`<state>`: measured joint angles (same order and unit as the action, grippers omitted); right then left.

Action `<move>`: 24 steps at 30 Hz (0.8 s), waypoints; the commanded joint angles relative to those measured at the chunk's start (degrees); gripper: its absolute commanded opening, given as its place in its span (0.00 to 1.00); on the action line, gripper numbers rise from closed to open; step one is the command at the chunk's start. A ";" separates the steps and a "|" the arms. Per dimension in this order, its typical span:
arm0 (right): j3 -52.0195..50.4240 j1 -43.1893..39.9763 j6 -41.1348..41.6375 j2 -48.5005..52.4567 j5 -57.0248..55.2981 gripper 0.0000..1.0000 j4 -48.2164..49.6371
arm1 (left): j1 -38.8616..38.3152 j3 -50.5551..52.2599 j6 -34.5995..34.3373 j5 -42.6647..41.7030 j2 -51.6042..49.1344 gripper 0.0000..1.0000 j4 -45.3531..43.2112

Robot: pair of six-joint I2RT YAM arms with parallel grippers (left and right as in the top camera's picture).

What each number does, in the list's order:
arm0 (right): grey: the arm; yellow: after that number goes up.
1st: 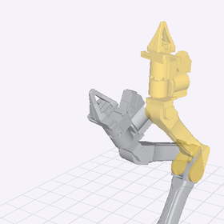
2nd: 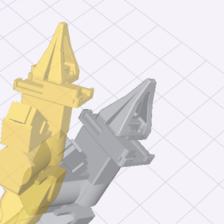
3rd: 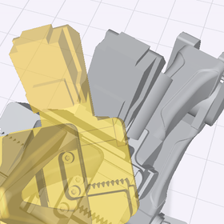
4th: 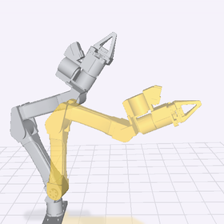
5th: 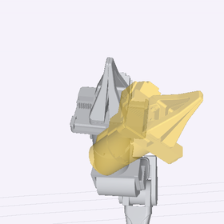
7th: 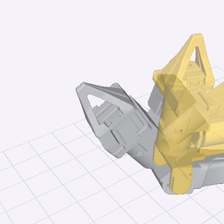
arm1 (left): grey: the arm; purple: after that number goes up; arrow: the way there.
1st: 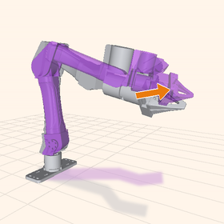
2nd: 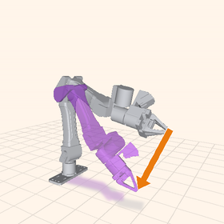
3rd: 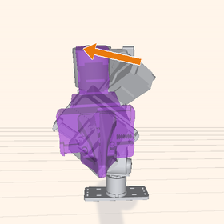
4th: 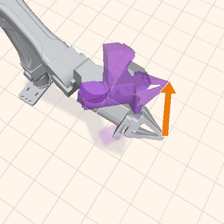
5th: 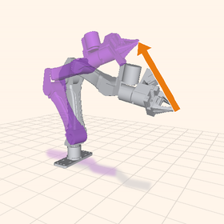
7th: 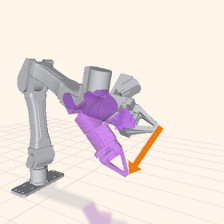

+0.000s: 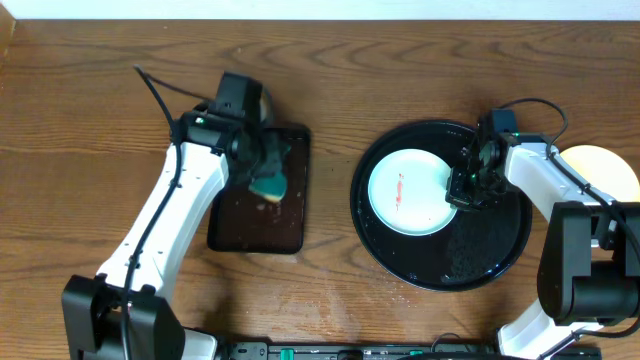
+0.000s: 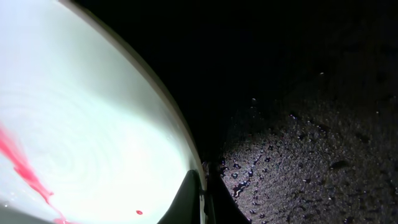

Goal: Clean dirty plates on tray and stack at the side
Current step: 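Grasp the green sponge with the left gripper and carry it to the plate, then scrub the pale green plate with the sponge while the right gripper holds its rim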

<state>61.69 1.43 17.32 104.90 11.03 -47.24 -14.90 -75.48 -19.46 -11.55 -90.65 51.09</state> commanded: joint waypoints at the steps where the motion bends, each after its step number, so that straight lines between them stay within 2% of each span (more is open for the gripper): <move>1: -1.53 1.18 1.07 1.01 -0.07 0.01 0.79 | -4.66 -2.38 -2.21 -4.42 0.81 0.07 -2.69; 7: -1.53 1.18 -0.76 1.01 -0.07 0.01 1.68 | -17.20 -2.38 -6.84 -4.50 -3.78 0.07 -12.79; 13: -1.53 1.27 -1.09 1.01 -0.04 0.01 1.66 | -26.67 -2.38 -12.90 -4.33 -14.91 0.08 -25.77; 19: -1.53 1.27 -1.09 1.01 -0.04 0.01 1.36 | -29.00 -2.38 -17.03 -8.94 -24.92 0.07 -36.09; 24: -1.53 1.42 -1.09 1.01 -0.04 0.01 1.38 | -29.00 -2.38 -18.58 -9.88 -30.51 0.07 -36.57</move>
<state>61.47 1.45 17.32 104.81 11.11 -46.41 -44.01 -76.97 -36.07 -19.92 -119.07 13.61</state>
